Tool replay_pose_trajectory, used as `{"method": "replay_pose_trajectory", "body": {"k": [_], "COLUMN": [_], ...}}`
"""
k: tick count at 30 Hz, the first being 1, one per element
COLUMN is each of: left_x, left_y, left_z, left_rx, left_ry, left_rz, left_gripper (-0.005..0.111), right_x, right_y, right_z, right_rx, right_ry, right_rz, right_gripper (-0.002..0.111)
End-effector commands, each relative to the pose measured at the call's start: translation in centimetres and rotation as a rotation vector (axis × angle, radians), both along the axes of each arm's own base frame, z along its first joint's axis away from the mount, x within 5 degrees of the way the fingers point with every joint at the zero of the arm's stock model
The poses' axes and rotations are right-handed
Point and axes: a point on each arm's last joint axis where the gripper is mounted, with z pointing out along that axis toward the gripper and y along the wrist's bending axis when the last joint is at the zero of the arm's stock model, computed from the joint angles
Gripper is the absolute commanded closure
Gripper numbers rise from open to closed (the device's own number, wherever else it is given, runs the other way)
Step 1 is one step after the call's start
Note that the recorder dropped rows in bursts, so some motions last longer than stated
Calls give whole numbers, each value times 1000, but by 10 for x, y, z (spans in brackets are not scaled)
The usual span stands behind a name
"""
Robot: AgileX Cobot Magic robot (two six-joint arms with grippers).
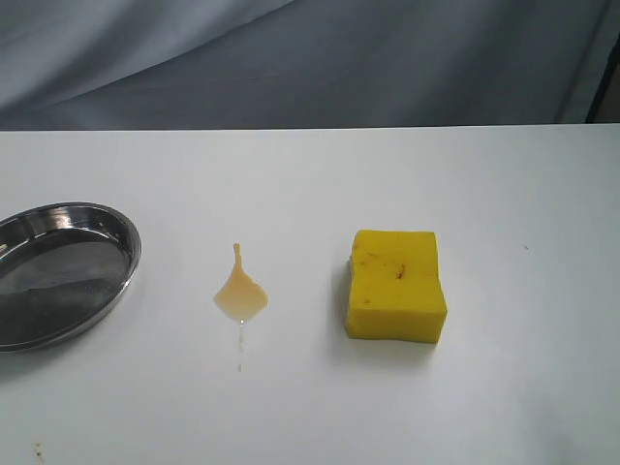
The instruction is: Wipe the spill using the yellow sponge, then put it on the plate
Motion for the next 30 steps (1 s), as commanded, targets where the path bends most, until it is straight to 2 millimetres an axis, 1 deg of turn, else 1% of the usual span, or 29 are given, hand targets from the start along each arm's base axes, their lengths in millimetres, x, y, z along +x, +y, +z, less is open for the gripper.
{"method": "replay_pose_trajectory", "body": {"k": [1,5,7,10,12,13,15,18,21,26,30], "left_x": [18,33,42,51,57,60,68,85,106,139,159], "left_y": [-21,-49,-67,-98,-125,-135,-163,-201,-231,-270,-296], "left_z": [-16,-32,-43,-55,-61,-63,-65,-69,-75,-94,-105], "left_rx": [50,48,77,151,182,184,189,202,208,227,291], "left_ry": [170,294,334,365,376,382,410,452,481,480,461], "left_rz": [-156,-258,-305,-380,-394,-383,-386,-393,-394,-404,-501], "left_gripper": [107,107,107,107,107,107,107,107,107,107,106], "right_x": [0,0,0,0,0,0,0,0,0,0,0], "right_y": [0,0,0,0,0,0,0,0,0,0,0], "right_z": [-1,-1,-1,-1,-1,-1,-1,-1,-1,-1,-1], "right_rx": [11,9,9,9,9,9,9,9,11,11,11], "right_ry": [-3,-3,-3,-3,-3,-3,-3,-3,-3,-3,-3], "right_rz": [-1,-1,-1,-1,-1,-1,-1,-1,-1,-1,-1], "right_gripper": [108,108,108,108,108,108,108,108,108,108,108]}}
